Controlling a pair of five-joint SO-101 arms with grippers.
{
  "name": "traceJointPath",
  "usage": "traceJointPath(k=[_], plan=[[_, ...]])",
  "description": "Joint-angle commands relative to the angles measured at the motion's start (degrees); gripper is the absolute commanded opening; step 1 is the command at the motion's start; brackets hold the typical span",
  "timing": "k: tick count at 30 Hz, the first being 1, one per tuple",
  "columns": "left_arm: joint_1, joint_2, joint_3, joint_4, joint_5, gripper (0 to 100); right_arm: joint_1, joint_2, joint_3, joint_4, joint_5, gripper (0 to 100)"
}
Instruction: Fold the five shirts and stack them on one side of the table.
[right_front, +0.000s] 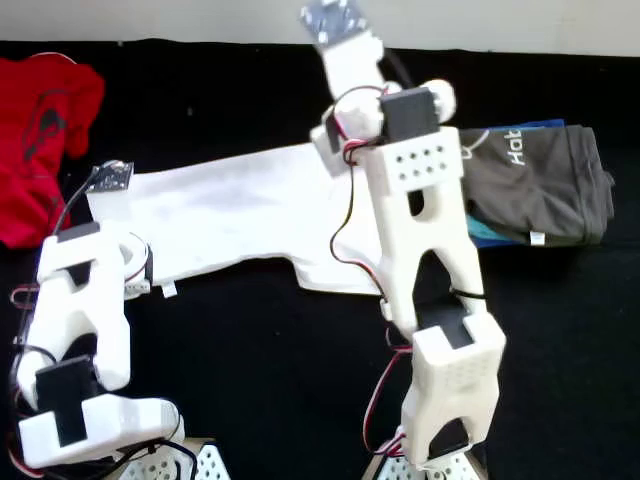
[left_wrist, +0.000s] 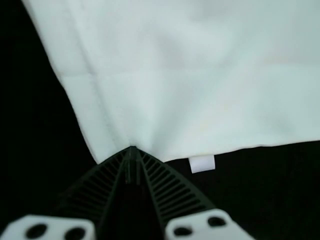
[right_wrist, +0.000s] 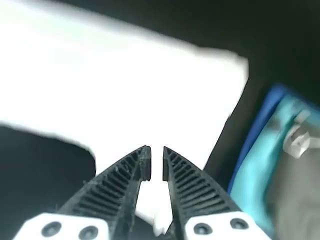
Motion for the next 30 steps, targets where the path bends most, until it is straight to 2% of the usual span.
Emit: traceJointPath(k=[1,5,10,14,18,30], plan=[[0.48,-3.21,3.91,-5.71,0.62,1,-1.63,-5.41,13.41,-1.98,-0.53,5.1],[0.66,-2.86,6.99,-10.64,0.7,1,-3.38,-6.11,28.18,-11.3,-0.35,5.1],[0.84,-2.68,7.6,-11.25,0.7,1,-6.46,-6.2,44.88,-23.43,0.09,5.1],[2.51,-2.59,7.69,-11.25,0.62,1,-10.24,-5.93,52.18,-29.32,4.13,5.1],[3.56,-0.31,7.25,-11.25,0.35,1,-11.65,-5.93,55.96,-34.95,4.57,5.1],[3.56,0.92,6.02,-11.16,0.35,1,-11.56,-15.25,52.35,-24.66,4.66,5.5]])
